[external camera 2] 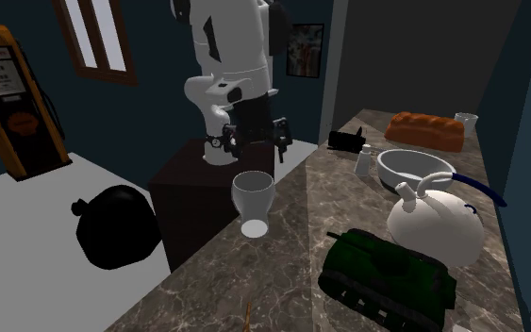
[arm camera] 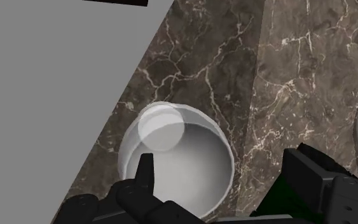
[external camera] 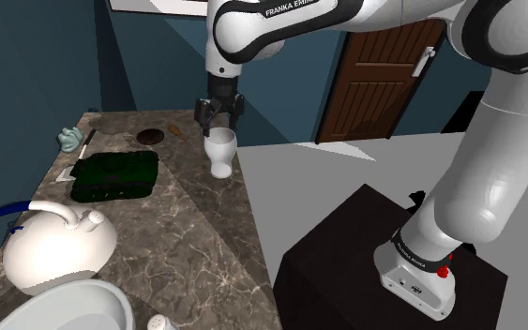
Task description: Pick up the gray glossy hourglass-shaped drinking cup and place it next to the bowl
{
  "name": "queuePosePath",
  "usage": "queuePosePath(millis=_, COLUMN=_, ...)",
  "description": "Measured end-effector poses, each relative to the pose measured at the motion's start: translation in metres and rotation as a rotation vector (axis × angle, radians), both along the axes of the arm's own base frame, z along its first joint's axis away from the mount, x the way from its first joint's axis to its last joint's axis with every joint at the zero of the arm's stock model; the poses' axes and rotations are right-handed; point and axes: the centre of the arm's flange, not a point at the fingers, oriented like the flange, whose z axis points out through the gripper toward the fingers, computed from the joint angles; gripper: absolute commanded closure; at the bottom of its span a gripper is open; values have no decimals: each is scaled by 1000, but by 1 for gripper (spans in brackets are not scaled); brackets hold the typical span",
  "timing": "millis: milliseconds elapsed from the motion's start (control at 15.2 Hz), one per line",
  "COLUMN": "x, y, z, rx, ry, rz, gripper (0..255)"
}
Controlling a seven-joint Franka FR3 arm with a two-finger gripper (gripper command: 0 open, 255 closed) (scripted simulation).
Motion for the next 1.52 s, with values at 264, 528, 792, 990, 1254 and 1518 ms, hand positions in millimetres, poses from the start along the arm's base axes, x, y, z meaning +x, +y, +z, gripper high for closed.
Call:
queuePosePath(millis=264, x=22, y=20, z=-18, rx=7, ry=4, rz=-5, gripper=0)
queuePosePath(millis=528, x=22, y=25, z=-40, rx=7, ry=4, rz=-6, gripper=0)
queuePosePath(millis=792, x=21, y=27, z=-52, rx=7, ry=4, rz=-6, gripper=0)
queuePosePath(millis=990, x=21, y=27, z=-53, rx=7, ry=4, rz=-6, gripper=0)
queuePosePath(millis=1254, x=21, y=27, z=-53, rx=7, ry=4, rz=-6, gripper=255)
queuePosePath(millis=1518, x=21, y=27, z=-53, rx=7, ry=3, rz=-6, gripper=255)
